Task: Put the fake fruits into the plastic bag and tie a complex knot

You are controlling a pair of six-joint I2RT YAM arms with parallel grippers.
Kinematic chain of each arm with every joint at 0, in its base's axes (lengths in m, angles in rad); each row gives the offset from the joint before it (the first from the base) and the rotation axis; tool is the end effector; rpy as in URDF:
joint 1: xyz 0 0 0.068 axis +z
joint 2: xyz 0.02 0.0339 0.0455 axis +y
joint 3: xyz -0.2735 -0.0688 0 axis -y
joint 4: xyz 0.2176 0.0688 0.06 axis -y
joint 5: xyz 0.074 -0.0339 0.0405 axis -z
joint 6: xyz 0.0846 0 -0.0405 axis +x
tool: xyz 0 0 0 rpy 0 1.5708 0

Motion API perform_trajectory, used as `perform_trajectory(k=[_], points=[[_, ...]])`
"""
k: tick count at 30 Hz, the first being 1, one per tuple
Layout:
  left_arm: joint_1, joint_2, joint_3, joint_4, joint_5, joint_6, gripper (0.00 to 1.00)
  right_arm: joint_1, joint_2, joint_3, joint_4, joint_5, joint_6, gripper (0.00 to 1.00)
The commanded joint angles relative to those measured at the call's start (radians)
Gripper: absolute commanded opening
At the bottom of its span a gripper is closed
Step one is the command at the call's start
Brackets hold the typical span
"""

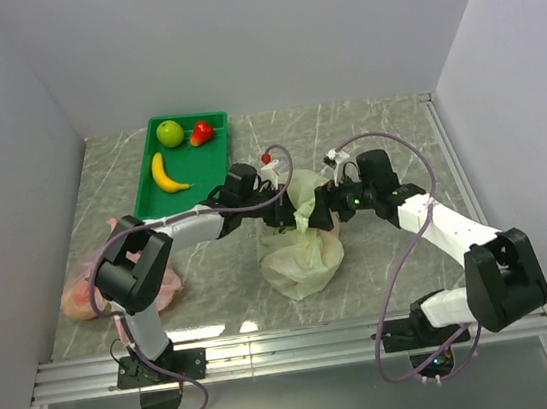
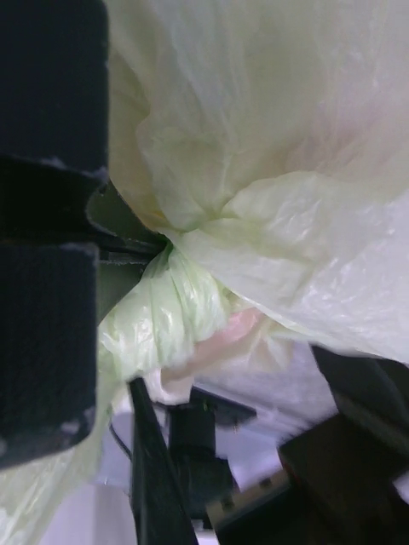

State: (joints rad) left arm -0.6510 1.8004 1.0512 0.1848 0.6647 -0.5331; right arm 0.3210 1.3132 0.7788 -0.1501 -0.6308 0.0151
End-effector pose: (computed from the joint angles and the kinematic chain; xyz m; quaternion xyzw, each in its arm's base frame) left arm 0.2875 -0.2846 0.2004 0.2059 0.8174 -0.4916 0.2187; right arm 0.2484 0.1352 0.2288 -0.2623 0.8286 0.3445 0.3550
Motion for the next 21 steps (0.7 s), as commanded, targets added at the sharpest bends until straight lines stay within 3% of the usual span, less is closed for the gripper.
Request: perform_trajectory(k=[1, 6, 14, 21], points=[[0.002, 0.027, 0.007, 0.253, 0.142, -0.178, 0.01, 0.006, 0.017, -0.001, 0.036, -0.096, 0.049, 0.95], [0.004, 0.07, -0.016, 0.565, 0.216, -0.416, 0.0, 0.015, 0.08, 0.0, 0.185, -0.19, 0.224, 0.96], [0.016, 0.04, -0.057, 0.841, 0.245, -0.649, 0.0, 0.016, 0.107, 0.001, 0.437, -0.352, 0.483, 0.96], [0.013, 0.024, -0.111, 0.891, 0.286, -0.7, 0.01, 0.015, 0.158, 0.06, 0.427, -0.365, 0.433, 0.97]])
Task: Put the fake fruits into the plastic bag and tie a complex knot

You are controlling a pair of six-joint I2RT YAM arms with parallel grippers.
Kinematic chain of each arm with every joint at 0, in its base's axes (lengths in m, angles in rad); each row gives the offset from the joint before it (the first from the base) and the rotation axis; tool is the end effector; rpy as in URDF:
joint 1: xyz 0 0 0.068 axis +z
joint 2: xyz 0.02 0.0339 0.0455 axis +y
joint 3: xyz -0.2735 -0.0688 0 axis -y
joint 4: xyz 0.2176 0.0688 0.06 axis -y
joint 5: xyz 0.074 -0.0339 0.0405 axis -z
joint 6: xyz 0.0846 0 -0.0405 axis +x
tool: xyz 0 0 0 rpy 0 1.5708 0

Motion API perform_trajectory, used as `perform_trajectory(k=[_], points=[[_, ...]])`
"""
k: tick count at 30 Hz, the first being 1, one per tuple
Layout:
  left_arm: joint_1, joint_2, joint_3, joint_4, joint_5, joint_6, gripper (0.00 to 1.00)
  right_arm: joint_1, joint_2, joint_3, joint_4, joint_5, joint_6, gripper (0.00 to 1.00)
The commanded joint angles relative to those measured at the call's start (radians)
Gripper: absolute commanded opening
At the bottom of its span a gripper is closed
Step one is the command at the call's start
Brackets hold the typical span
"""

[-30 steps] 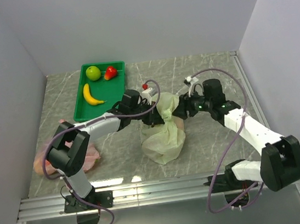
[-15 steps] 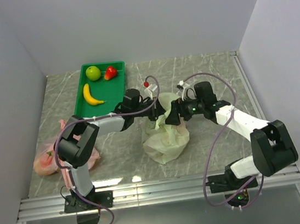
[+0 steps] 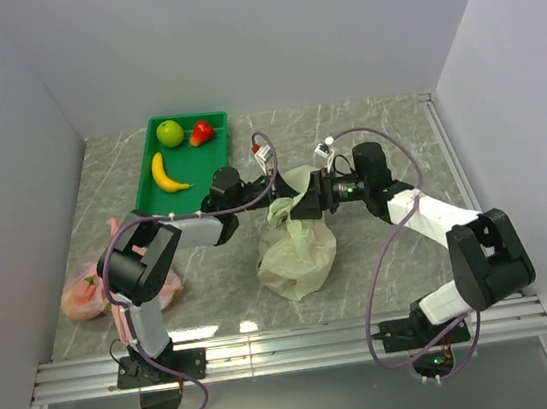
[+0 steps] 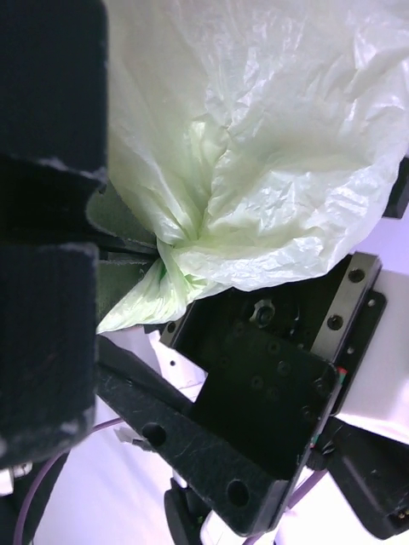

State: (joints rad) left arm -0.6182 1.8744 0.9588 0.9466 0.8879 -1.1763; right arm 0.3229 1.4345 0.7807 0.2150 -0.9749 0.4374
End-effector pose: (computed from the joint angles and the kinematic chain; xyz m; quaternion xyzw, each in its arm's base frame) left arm 0.2955 -0.2907 0.2425 0.1233 0.6892 -0.6933 0.1708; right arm 0.2642 0.1622 0.2481 -0.2081 0.7589 0.5429 0.2933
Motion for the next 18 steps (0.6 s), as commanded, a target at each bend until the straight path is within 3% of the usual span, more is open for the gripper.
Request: perform_trajectory(k=[1, 9, 14, 18], points=[[-0.018, -0.06, -0.037, 0.124, 0.068, -0.051, 0.01, 0.008, 0.049, 0.072, 0.035, -0.03, -0.005, 0.98], [0.02, -0.086, -0.06, 0.057, 0.105, 0.012, 0.0, -0.114, -0.062, 0.153, -0.486, -0.012, -0.362, 1.0], [0.021, -0.084, -0.061, 0.04, 0.125, 0.027, 0.01, -0.134, -0.149, 0.15, -0.594, 0.028, -0.414, 0.99], [0.021, -0.083, -0.054, 0.009, 0.126, 0.053, 0.01, -0.134, -0.167, 0.157, -0.652, 0.053, -0.42, 0.87]])
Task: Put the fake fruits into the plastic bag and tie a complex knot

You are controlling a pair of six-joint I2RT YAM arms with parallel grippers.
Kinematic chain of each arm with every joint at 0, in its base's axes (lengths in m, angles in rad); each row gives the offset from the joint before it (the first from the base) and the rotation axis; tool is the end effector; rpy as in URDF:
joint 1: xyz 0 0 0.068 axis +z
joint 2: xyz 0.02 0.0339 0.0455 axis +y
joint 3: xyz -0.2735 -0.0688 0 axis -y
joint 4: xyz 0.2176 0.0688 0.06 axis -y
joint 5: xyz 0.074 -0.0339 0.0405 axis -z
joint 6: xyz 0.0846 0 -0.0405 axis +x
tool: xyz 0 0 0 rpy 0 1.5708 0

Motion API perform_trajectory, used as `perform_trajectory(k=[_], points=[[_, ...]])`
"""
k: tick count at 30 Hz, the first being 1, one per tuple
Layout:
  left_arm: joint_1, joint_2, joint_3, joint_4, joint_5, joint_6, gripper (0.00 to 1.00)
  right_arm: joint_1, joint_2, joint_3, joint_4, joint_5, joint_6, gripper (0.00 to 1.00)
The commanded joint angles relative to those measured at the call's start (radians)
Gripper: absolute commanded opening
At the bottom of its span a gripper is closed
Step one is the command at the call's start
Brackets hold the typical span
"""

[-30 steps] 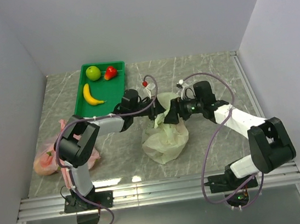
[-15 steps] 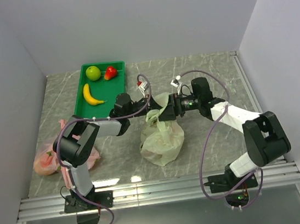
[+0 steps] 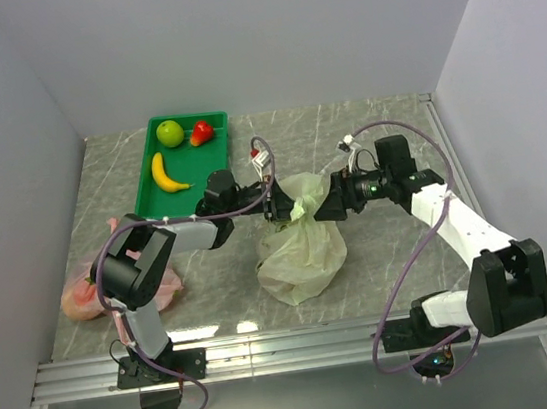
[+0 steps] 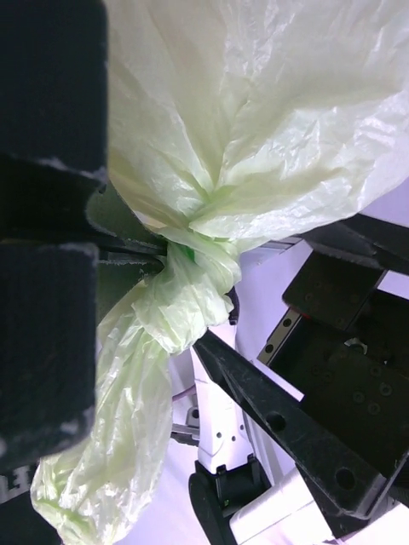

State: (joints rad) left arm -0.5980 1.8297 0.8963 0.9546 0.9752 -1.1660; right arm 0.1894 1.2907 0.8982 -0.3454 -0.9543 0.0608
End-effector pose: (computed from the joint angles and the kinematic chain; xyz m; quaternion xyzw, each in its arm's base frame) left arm 0.2822 -0.2770 0.2413 0.1482 0.6871 -0.6957 0.1482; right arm 0.2417 0.1166 0.2659 -0.2376 0.7988 0.4616 0.3041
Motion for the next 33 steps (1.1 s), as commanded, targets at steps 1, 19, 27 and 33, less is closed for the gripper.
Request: perform_trajectory(k=[1, 19, 27, 33], points=[[0.0, -0.04, 0.012, -0.017, 0.037, 0.058, 0.0, 0.002, -0.019, 0.028, -0.084, 0.034, -0.032, 0.85], [-0.066, 0.127, 0.085, 0.397, 0.102, -0.213, 0.01, 0.171, 0.17, 0.071, 0.344, -0.049, 0.329, 0.81], [-0.075, 0.108, 0.095, 0.353, 0.082, -0.189, 0.0, 0.197, 0.188, 0.166, 0.303, -0.025, 0.278, 0.8], [-0.068, 0.097, 0.096, 0.28, 0.062, -0.153, 0.01, 0.19, 0.162, 0.174, 0.087, 0.029, 0.056, 0.99]])
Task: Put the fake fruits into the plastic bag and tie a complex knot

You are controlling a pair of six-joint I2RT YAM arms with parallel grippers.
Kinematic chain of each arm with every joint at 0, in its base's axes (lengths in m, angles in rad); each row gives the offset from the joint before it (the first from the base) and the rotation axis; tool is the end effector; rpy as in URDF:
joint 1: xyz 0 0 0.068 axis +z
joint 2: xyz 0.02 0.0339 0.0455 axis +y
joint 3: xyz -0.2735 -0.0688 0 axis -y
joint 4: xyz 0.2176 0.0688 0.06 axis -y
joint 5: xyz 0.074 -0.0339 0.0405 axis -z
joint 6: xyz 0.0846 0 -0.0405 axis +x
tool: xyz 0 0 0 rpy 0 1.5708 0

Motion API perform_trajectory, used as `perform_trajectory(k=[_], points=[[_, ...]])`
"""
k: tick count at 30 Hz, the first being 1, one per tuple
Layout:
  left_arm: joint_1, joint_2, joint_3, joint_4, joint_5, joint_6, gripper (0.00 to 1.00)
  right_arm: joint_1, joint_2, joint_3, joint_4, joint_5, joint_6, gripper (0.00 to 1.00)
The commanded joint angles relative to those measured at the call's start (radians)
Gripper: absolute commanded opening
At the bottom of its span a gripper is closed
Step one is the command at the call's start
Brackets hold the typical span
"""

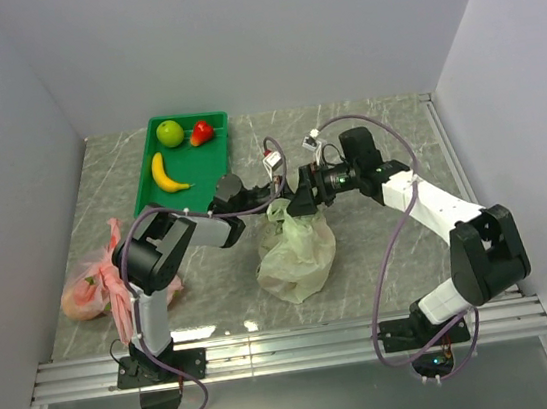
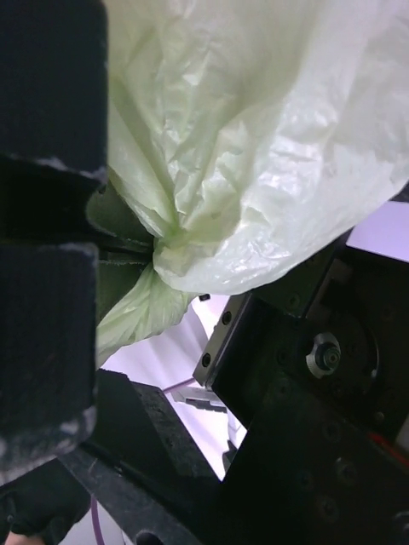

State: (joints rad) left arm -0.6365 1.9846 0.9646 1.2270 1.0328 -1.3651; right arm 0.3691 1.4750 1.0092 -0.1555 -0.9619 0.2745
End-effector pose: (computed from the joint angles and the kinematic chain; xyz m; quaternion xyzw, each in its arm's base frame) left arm 0.2864 -0.3020 0.2340 0.1629 0.6487 -0.7363 0.1023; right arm 0.2685 0.1783 0.2704 -0.2485 0.7776 0.5185 0.2543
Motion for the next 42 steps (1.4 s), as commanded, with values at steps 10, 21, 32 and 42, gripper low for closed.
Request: perform_trajectory(k=[10, 21, 32, 42], points=[[-0.023, -0.055, 0.036, -0.008, 0.0, 0.066, 0.01, -0.073, -0.059, 0.158, -0.476, 0.005, -0.366, 1.0], [-0.022, -0.056, 0.025, -0.004, 0.003, 0.072, 0.01, -0.18, -0.107, 0.151, -0.578, -0.127, -0.387, 0.94], [-0.032, -0.036, 0.039, 0.025, 0.0, 0.058, 0.01, -0.104, -0.062, 0.1, -0.308, -0.069, -0.161, 0.58], [-0.029, -0.041, 0.052, -0.021, -0.016, 0.087, 0.01, 0.013, -0.041, 0.115, -0.151, 0.012, -0.034, 0.61]])
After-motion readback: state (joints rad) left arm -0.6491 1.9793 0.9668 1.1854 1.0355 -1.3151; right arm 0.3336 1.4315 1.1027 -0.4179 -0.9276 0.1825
